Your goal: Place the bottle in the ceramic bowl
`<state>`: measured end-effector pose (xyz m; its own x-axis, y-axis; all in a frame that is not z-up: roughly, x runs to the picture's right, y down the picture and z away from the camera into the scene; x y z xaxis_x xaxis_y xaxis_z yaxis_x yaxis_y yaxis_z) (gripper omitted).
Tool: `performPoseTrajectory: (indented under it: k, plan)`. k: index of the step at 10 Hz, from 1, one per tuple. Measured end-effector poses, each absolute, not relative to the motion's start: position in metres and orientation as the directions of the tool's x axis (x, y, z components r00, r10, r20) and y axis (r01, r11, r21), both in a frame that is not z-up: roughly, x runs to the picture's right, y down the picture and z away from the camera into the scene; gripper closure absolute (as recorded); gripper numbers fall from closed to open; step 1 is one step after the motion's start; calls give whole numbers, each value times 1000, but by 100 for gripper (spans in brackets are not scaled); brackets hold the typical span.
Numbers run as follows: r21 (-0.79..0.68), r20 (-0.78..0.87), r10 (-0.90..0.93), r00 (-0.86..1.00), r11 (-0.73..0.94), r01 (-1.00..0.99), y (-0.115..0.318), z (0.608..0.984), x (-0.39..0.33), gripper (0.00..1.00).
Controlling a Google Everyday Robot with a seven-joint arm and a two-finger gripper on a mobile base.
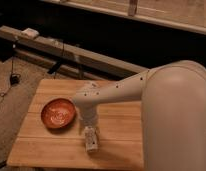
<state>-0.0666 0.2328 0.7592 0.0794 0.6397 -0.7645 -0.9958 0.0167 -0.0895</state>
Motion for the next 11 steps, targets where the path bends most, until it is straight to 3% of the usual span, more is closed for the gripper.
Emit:
performPoseTrajectory:
  k: [9,11]
  plan:
    - [-110,-782,614,107,34,-993,245,783,-68,35]
    - [-113,-785,609,113,39,-993,247,786,-68,44]
